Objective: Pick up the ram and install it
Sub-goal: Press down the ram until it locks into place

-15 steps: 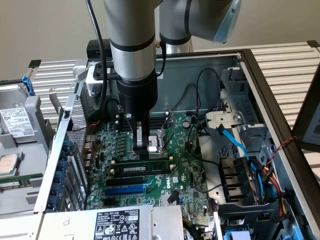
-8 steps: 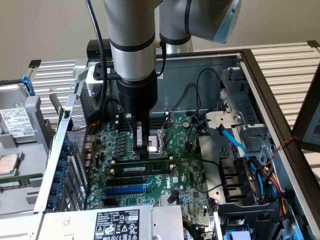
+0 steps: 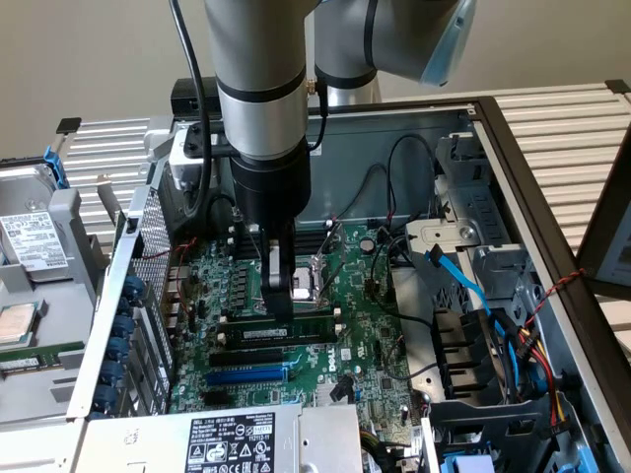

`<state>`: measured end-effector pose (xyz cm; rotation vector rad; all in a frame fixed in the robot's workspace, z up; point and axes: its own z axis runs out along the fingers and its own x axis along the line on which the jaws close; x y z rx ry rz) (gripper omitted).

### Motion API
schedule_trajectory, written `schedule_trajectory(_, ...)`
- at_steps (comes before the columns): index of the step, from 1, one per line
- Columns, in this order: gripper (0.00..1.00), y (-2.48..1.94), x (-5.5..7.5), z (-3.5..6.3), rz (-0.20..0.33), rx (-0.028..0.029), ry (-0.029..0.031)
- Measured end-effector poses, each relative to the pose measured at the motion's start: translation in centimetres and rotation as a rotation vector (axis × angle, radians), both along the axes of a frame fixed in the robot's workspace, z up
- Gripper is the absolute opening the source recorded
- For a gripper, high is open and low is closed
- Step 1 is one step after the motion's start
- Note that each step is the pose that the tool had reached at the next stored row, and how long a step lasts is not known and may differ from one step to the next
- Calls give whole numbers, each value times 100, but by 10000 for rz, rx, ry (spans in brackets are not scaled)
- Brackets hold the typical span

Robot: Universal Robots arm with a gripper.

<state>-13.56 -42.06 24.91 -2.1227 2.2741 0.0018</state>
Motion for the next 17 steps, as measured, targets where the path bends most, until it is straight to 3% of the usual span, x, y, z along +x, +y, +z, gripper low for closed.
schedule_trajectory(3,44,0,0,0,0,0,0)
schedule_trajectory(9,14,0,1,0,0,0,0)
schedule_trajectory(14,11,0,21,-1,2,14,-1)
schedule_trajectory(17,11,0,156,-12,0,85,0)
